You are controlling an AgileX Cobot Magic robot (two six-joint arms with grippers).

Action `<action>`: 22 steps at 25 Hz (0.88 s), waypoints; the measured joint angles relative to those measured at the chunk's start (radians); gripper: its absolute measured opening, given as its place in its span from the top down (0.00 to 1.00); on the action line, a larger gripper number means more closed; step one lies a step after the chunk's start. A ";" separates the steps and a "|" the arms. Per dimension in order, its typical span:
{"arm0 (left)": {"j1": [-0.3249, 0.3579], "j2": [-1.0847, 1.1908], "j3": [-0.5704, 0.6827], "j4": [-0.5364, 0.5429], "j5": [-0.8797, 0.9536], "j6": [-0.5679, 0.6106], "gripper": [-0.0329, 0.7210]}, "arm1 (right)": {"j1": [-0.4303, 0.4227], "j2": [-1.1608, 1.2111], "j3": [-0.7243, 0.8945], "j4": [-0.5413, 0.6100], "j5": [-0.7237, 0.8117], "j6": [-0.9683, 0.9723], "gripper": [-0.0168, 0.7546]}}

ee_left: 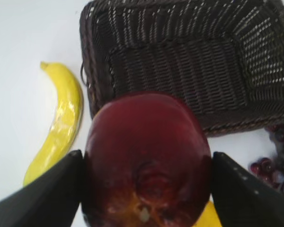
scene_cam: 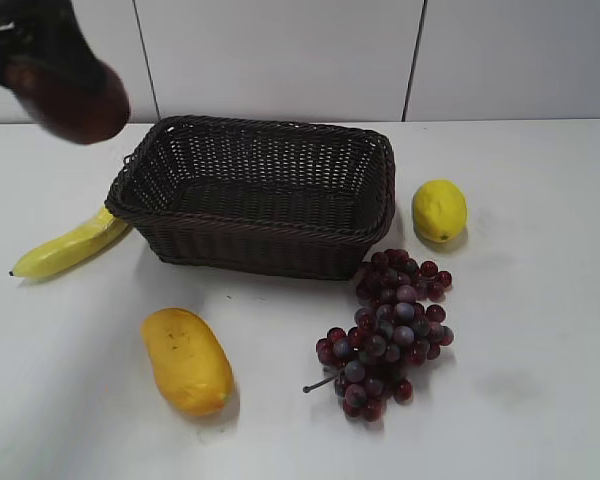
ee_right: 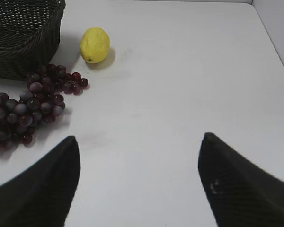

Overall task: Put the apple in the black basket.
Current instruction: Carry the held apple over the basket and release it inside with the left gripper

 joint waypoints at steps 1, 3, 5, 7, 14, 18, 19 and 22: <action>-0.012 0.032 -0.035 0.000 0.001 0.000 0.16 | 0.000 0.000 0.000 0.000 0.000 0.000 0.22; -0.041 0.100 -0.113 0.000 0.006 0.000 0.16 | 0.000 0.000 0.000 0.000 0.000 0.000 0.22; -0.066 0.182 -0.175 0.005 0.011 0.000 0.16 | 0.000 0.000 0.000 0.000 0.000 0.000 0.22; -0.089 0.260 -0.236 0.008 0.014 0.000 0.16 | 0.000 0.000 0.000 0.000 0.000 0.000 0.22; -0.117 0.515 -0.352 0.008 0.017 0.000 0.16 | 0.000 0.000 0.000 0.000 0.000 0.000 0.22; -0.117 0.614 -0.384 0.012 0.014 0.000 0.16 | 0.000 0.000 0.000 0.000 0.000 0.000 0.22; -0.117 0.633 -0.389 0.012 0.009 0.000 0.16 | 0.000 0.000 0.000 0.000 0.000 0.000 0.22; -0.117 0.666 -0.392 0.012 -0.010 0.000 0.16 | 0.000 0.000 0.000 0.000 0.000 0.000 0.22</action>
